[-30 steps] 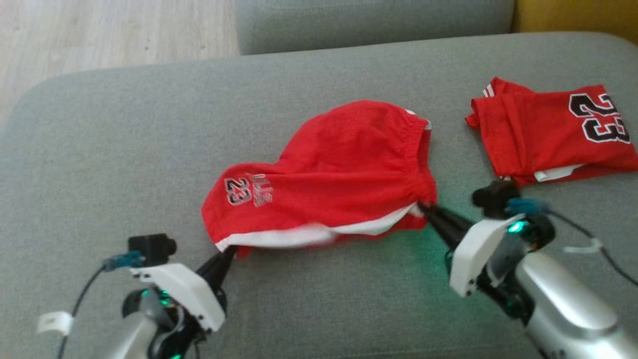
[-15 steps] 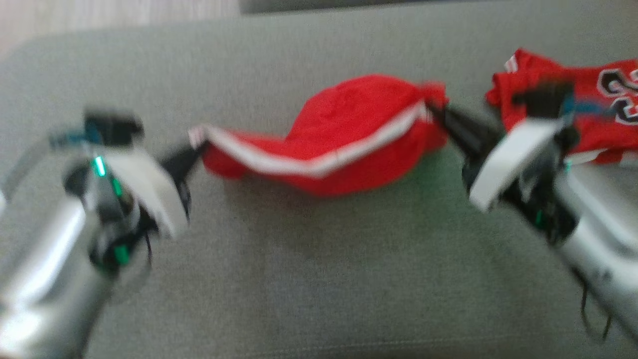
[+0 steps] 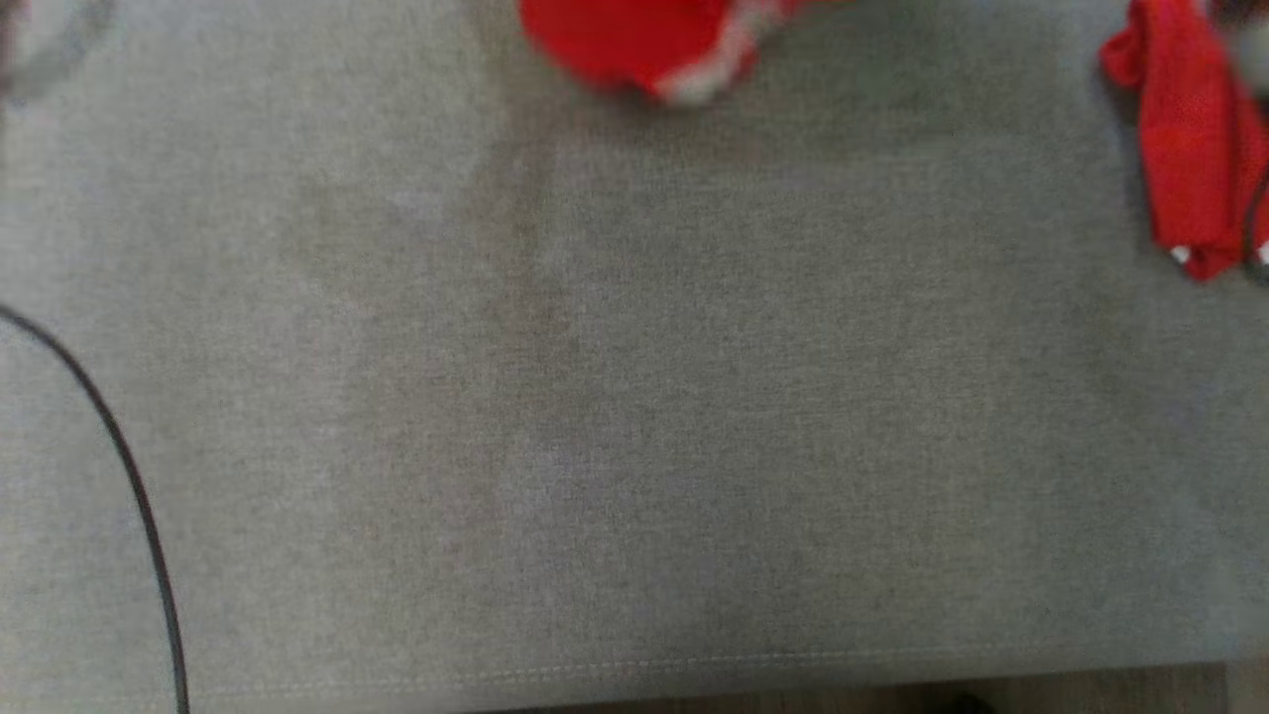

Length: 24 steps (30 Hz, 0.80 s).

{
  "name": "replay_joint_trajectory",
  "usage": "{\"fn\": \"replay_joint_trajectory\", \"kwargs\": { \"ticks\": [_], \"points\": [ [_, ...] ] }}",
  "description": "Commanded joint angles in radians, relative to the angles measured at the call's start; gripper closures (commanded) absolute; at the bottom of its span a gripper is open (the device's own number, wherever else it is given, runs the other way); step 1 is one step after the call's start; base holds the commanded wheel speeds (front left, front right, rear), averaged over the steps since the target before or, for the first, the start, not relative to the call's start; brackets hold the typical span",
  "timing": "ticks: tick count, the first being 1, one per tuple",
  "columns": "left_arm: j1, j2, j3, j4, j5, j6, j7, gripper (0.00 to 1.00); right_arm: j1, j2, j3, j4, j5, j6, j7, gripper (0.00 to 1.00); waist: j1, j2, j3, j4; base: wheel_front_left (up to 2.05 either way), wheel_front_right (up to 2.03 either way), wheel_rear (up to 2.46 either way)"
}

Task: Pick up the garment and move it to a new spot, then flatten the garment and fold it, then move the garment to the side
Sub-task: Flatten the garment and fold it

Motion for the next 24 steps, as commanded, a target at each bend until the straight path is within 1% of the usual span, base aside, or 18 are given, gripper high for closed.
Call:
{"fn": "replay_joint_trajectory", "kwargs": {
  "ticks": [1,4,7,10,12,13,14,18,21,24],
  "points": [
    [-0.108,0.044,0.026,0.001,0.005,-0.006,-0.030,1.00,-0.057,0.022,-0.001,0.000,0.006,-0.001,-0.035,1.00,-0.0005,0.0001,0.039,0.001,0.00,0.00,0.00],
    [-0.249,0.046,0.016,0.075,0.021,-0.006,-0.082,1.00,-0.181,0.037,0.013,0.051,0.029,-0.001,-0.078,1.00,-0.0005,0.0001,0.049,0.000,0.00,0.00,0.00],
    [-0.370,0.036,0.003,0.148,0.017,-0.006,-0.111,1.00,-0.293,0.045,0.032,0.094,0.043,-0.001,-0.116,1.00,-0.0005,0.0001,0.057,0.002,0.00,0.00,0.00],
    [-0.441,0.033,-0.022,0.196,0.007,-0.006,-0.136,1.00,-0.362,0.048,0.055,0.120,0.054,-0.001,-0.171,1.00,-0.0005,0.0001,0.058,0.007,0.00,0.00,0.00],
    [-0.450,0.030,-0.048,0.217,-0.011,-0.006,-0.143,1.00,-0.375,0.049,0.086,0.135,0.070,-0.001,-0.180,1.00,-0.0005,0.0001,0.053,0.013,0.00,0.00,0.00],
    [-0.440,0.028,-0.066,0.223,-0.024,-0.006,-0.141,1.00,-0.371,0.047,0.109,0.140,0.076,-0.001,-0.180,1.00,-0.0005,0.0001,0.048,0.016,0.00,0.00,0.00],
    [-0.403,0.037,-0.113,0.230,-0.044,-0.006,-0.128,1.00,-0.341,0.044,0.162,0.147,0.097,-0.001,-0.171,1.00,-0.0005,0.0001,0.034,0.019,0.00,0.00,0.00],
    [-0.267,0.073,-0.225,0.221,-0.105,-0.006,-0.075,1.00,-0.221,0.029,0.285,0.138,0.151,-0.001,-0.149,1.00,-0.0005,0.0001,-0.009,0.023,0.00,0.00,0.00],
    [-0.139,0.123,-0.317,0.179,-0.157,-0.006,-0.029,1.00,-0.117,0.003,0.382,0.113,0.200,-0.001,-0.131,1.00,-0.0005,0.0001,-0.056,0.022,0.00,0.00,0.00],
    [-0.010,0.189,-0.396,0.111,-0.221,-0.006,0.022,1.00,-0.010,-0.031,0.443,0.073,0.245,-0.001,-0.116,1.00,-0.0005,0.0001,-0.114,0.021,0.00,0.00,0.00]
  ]
}}
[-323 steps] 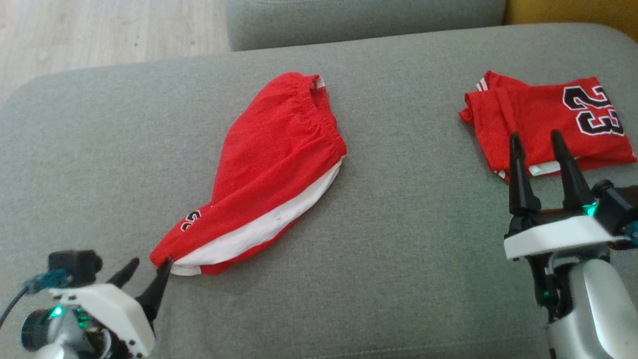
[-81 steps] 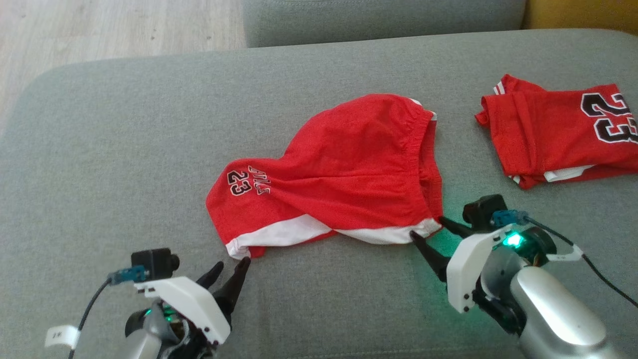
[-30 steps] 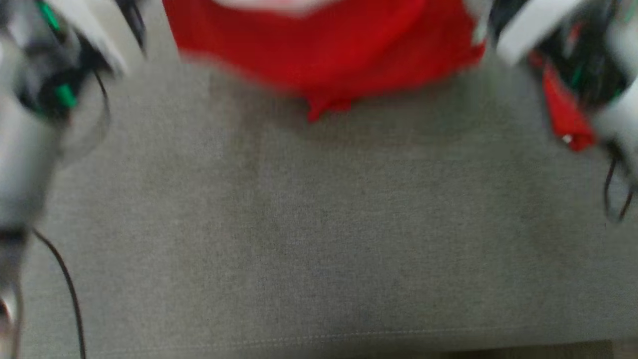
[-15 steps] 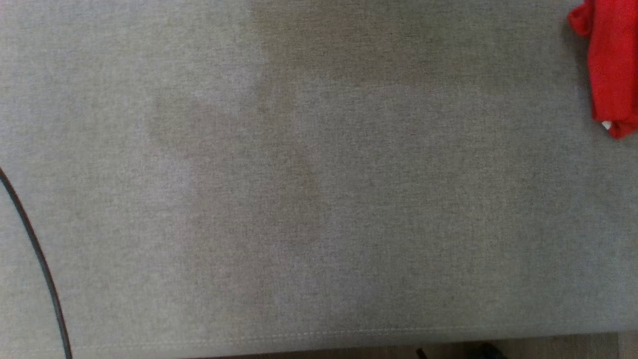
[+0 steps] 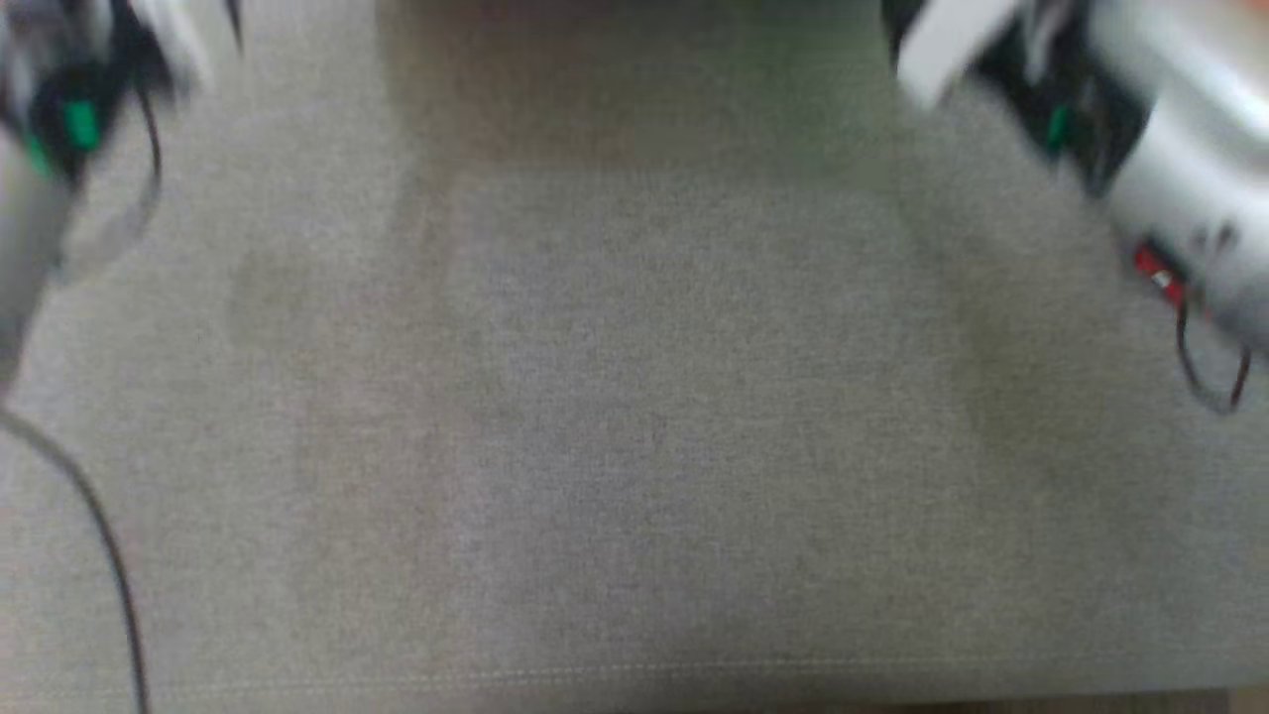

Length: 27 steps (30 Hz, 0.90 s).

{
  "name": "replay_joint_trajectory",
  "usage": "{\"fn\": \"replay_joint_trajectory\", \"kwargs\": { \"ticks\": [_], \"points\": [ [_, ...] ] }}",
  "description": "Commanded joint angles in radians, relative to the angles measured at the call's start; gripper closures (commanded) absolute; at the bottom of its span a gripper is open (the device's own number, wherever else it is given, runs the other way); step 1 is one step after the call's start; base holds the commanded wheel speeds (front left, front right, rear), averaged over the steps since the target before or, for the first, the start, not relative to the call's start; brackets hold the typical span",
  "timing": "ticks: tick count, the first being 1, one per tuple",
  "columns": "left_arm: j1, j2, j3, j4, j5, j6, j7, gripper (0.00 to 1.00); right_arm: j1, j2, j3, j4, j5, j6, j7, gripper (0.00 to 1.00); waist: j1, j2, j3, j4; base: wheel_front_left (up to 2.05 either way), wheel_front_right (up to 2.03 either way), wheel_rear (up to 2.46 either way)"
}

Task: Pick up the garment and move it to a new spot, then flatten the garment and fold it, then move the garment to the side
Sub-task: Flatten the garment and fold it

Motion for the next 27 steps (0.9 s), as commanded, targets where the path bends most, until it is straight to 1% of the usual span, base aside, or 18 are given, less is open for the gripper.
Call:
{"fn": "replay_joint_trajectory", "kwargs": {
  "ticks": [1,2,7,10,15,17,18,19,21,23,25,27],
  "points": [
    [0.008,0.101,-0.003,-0.066,-0.033,-0.006,0.032,1.00,0.045,-0.031,-0.001,-0.048,0.025,-0.001,0.020,1.00,0.0000,0.0000,-0.072,-0.002,0.00,0.00,0.00],
    [0.008,0.101,-0.003,-0.066,-0.033,-0.006,0.032,1.00,0.045,-0.031,-0.001,-0.048,0.025,-0.001,0.020,1.00,0.0000,0.0000,-0.072,-0.002,0.00,0.00,0.00],
    [0.197,0.239,-0.108,-0.217,-0.168,-0.006,0.146,1.00,0.231,-0.111,0.021,-0.144,0.022,-0.001,0.128,1.00,0.0000,0.0000,-0.183,-0.008,0.00,0.00,0.00],
    [0.281,0.322,-0.148,-0.305,-0.228,-0.006,0.184,1.00,0.355,-0.158,0.022,-0.220,-0.029,-0.001,0.231,1.00,0.0000,0.0000,-0.242,-0.015,0.00,0.00,0.00],
    [0.404,0.435,-0.193,-0.426,-0.322,-0.006,0.235,1.00,0.537,-0.241,0.023,-0.345,-0.085,-0.001,0.397,1.00,0.0000,0.0000,-0.325,-0.032,0.00,0.00,0.00],
    [0.444,0.478,-0.204,-0.471,-0.365,-0.006,0.263,1.00,0.597,-0.276,0.023,-0.394,-0.090,-0.001,0.459,1.00,0.0000,0.0000,-0.348,-0.040,0.00,0.00,0.00],
    [0.478,0.525,-0.213,-0.522,-0.400,-0.006,0.289,1.00,0.649,-0.312,0.023,-0.436,-0.064,-0.001,0.512,1.00,0.0000,0.0000,-0.365,-0.049,0.00,0.00,0.00],
    [0.495,0.548,-0.216,-0.546,-0.419,-0.006,0.299,1.00,0.669,-0.330,0.023,-0.457,-0.051,-0.001,0.534,1.00,0.0000,0.0000,-0.373,-0.053,0.00,0.00,0.00],
    [0.525,0.594,-0.221,-0.599,-0.455,0.004,0.315,1.00,0.698,-0.364,0.023,-0.497,-0.019,-0.001,0.557,1.00,0.0000,0.0000,-0.382,-0.063,0.00,0.00,0.00],
    [0.545,0.638,-0.224,-0.650,-0.481,0.023,0.329,1.00,0.710,-0.393,0.022,-0.530,0.009,-0.001,0.560,1.00,0.0000,0.0000,-0.382,-0.073,0.00,0.00,0.00],
    [0.551,0.676,-0.219,-0.690,-0.494,0.041,0.332,1.00,0.716,-0.409,0.011,-0.553,0.037,-0.001,0.550,1.00,0.0000,0.0000,-0.376,-0.085,0.00,0.00,0.00],
    [0.543,0.699,-0.206,-0.714,-0.502,0.056,0.328,1.00,0.714,-0.410,-0.011,-0.565,0.059,-0.001,0.528,1.00,0.0000,0.0000,-0.362,-0.097,0.00,0.00,0.00]
  ]
}}
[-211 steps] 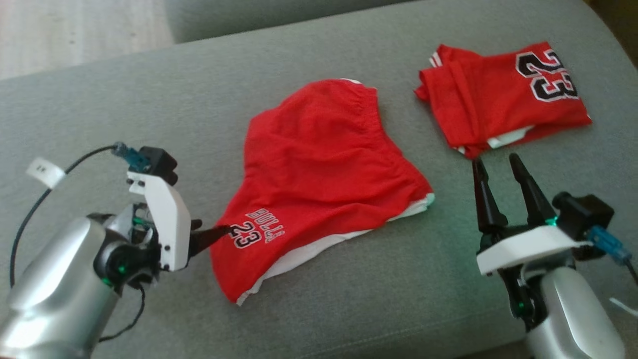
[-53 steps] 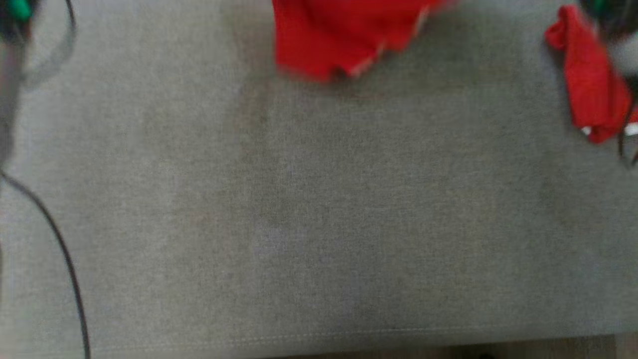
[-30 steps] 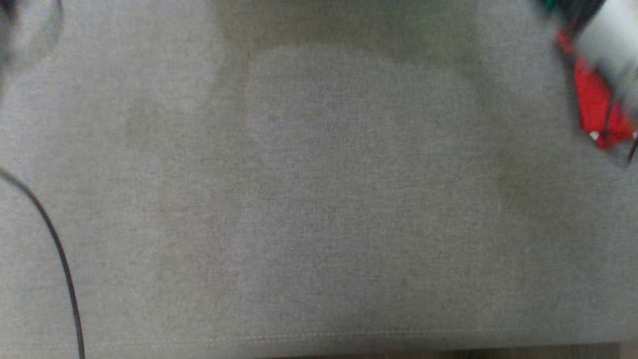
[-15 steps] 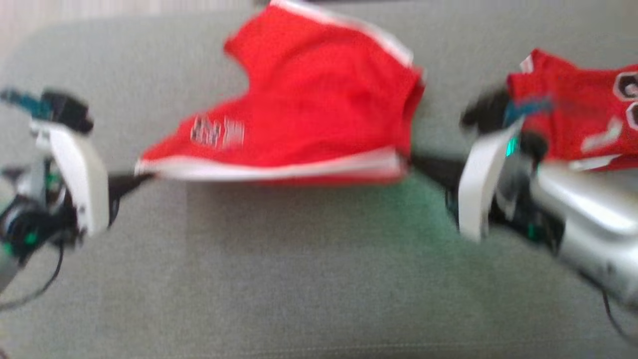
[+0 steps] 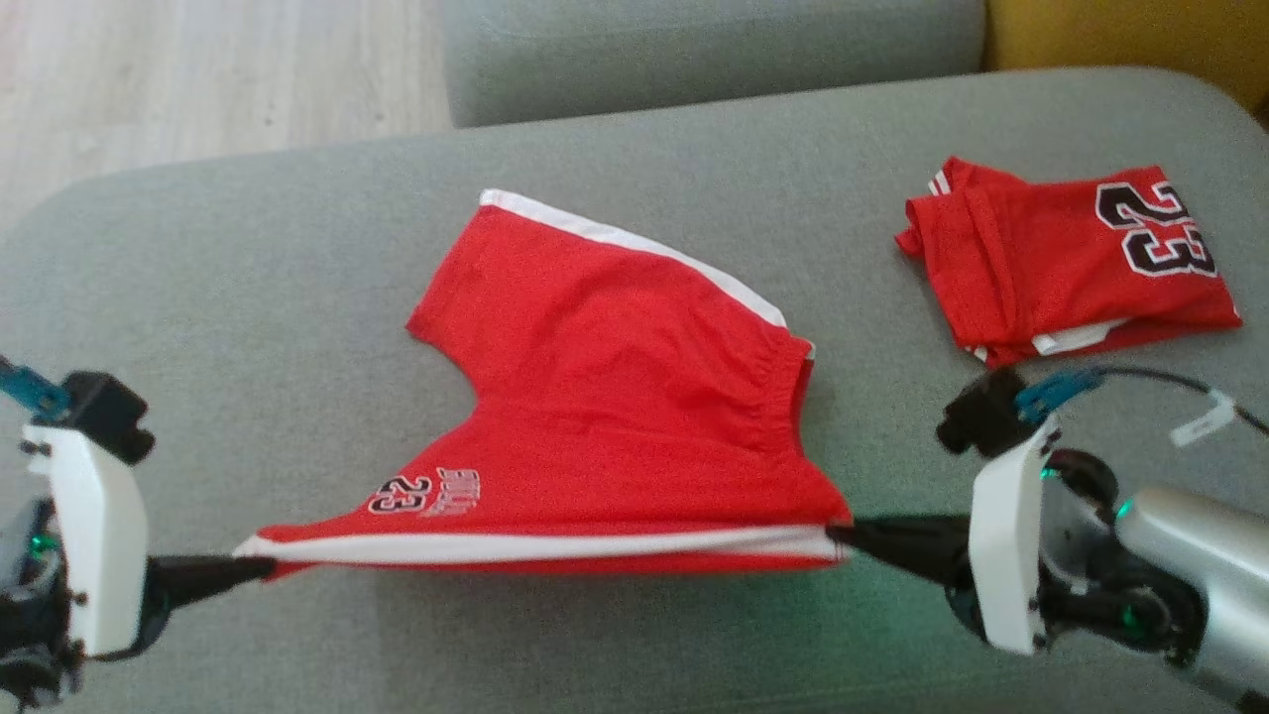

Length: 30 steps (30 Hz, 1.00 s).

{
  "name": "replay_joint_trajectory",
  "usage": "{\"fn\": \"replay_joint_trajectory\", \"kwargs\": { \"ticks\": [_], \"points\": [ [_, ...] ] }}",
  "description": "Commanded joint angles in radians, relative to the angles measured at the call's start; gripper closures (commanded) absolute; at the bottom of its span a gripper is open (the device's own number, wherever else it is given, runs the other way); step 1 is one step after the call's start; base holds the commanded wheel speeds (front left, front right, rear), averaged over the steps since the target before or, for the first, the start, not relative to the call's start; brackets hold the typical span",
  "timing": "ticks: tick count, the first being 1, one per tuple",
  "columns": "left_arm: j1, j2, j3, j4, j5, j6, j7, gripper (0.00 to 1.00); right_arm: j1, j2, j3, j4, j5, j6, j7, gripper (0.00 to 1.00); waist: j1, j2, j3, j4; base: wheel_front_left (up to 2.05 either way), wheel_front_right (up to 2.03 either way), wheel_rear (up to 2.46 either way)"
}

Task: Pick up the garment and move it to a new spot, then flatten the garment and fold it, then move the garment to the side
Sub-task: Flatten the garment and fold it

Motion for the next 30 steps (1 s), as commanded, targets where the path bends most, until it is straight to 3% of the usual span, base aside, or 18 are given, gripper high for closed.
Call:
{"fn": "replay_joint_trajectory", "kwargs": {
  "ticks": [1,14,30],
  "points": [
    [-0.069,0.072,0.082,-0.001,-0.009,0.019,-0.002,1.00,-0.002,-0.027,-0.045,-0.009,0.025,-0.001,-0.027,1.00,0.0002,-0.0001,0.028,-0.018,0.00,0.00,0.00],
    [-0.411,-0.042,0.177,0.170,0.116,0.042,0.177,1.00,-0.157,0.130,-0.180,0.117,0.129,-0.001,-0.076,1.00,0.0002,-0.0001,0.256,-0.119,0.00,0.00,0.00],
    [-0.682,-0.173,0.182,0.412,0.309,-0.017,0.231,1.00,-0.287,0.281,-0.220,0.219,0.176,-0.001,-0.082,1.00,0.0002,-0.0001,0.449,-0.229,0.00,0.00,0.00]
  ]
}}
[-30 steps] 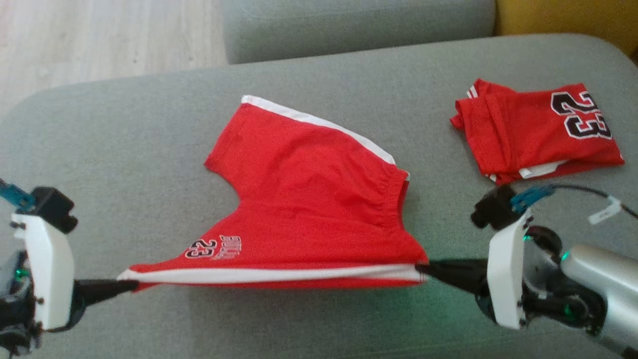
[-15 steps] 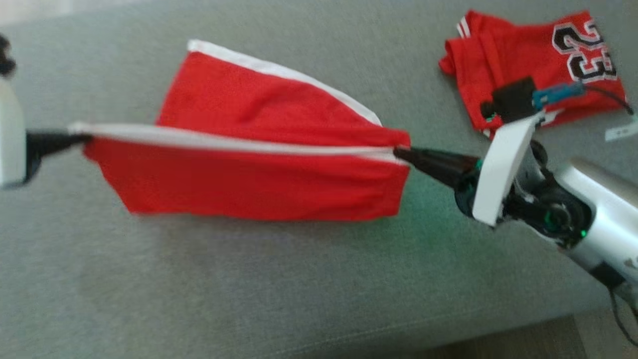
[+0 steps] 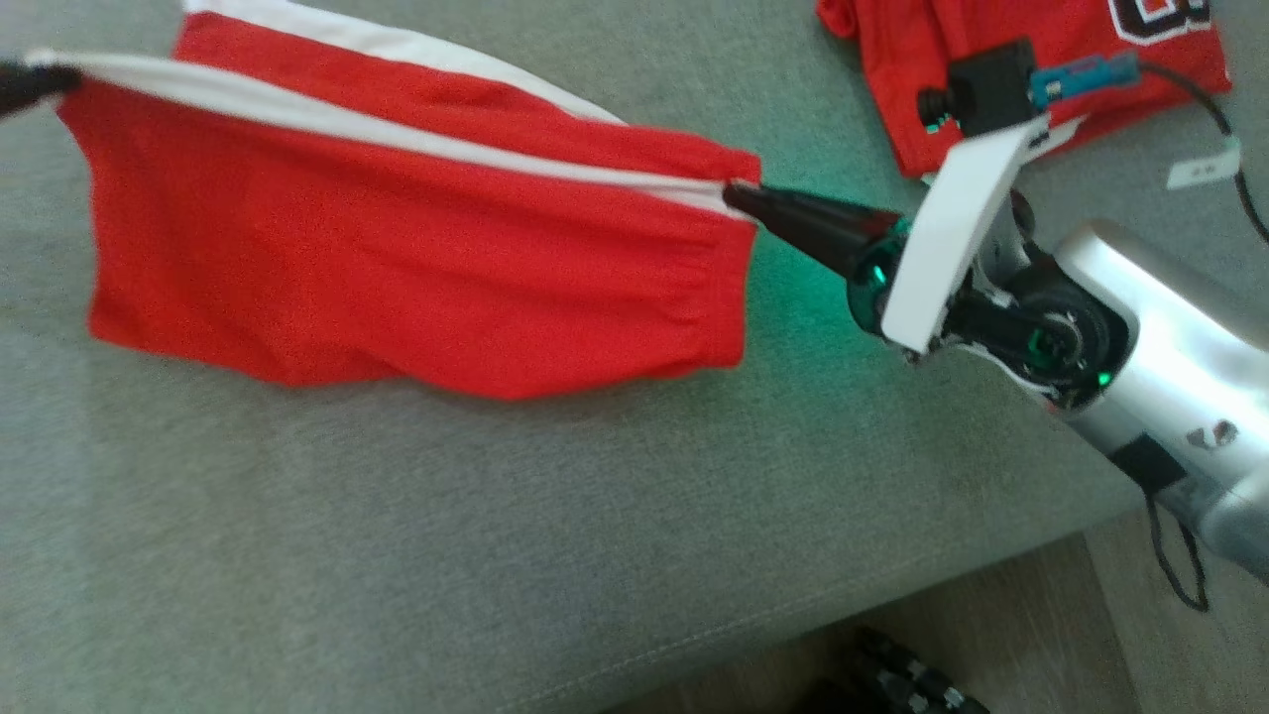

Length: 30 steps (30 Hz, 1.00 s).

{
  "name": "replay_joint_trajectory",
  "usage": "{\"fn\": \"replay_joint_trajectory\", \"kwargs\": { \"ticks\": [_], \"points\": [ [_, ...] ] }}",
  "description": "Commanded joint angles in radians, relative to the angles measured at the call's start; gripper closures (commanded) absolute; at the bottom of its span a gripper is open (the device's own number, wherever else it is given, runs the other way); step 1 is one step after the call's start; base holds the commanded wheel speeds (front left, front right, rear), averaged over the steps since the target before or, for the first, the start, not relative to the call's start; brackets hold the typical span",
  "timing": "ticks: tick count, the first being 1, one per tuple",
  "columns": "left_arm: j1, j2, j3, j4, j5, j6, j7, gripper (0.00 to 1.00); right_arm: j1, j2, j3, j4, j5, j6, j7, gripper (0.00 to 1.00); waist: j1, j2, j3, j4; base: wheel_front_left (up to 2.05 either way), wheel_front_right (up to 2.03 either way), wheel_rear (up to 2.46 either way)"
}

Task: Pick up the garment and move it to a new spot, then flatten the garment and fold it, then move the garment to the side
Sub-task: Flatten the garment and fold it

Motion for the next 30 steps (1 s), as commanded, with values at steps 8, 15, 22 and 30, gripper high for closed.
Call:
{"fn": "replay_joint_trajectory", "kwargs": {
  "ticks": [8,15,22,30],
  "points": [
    [-0.104,0.003,0.028,0.113,0.115,-0.031,-0.076,1.00,-0.031,0.032,0.001,-0.016,-0.001,-0.001,-0.009,1.00,-0.0002,0.0000,0.065,-0.050,0.00,0.00,0.00],
    [-0.103,-0.034,0.008,0.181,0.141,-0.039,-0.174,1.00,-0.027,0.058,0.025,-0.026,0.000,-0.001,-0.021,1.00,-0.0002,0.0000,0.061,-0.056,0.00,0.00,0.00],
    [-0.080,-0.052,-0.023,0.187,0.105,-0.040,-0.223,0.00,-0.016,0.065,0.046,-0.016,0.011,-0.001,-0.031,0.00,-0.0002,0.0000,0.026,-0.051,0.00,0.00,0.00],
    [-0.038,-0.013,-0.096,0.184,0.054,-0.040,-0.163,0.00,0.014,0.006,0.009,-0.061,0.025,-0.001,-0.124,0.00,-0.0002,0.0000,0.003,-0.065,0.00,0.00,0.00]
  ]
}}
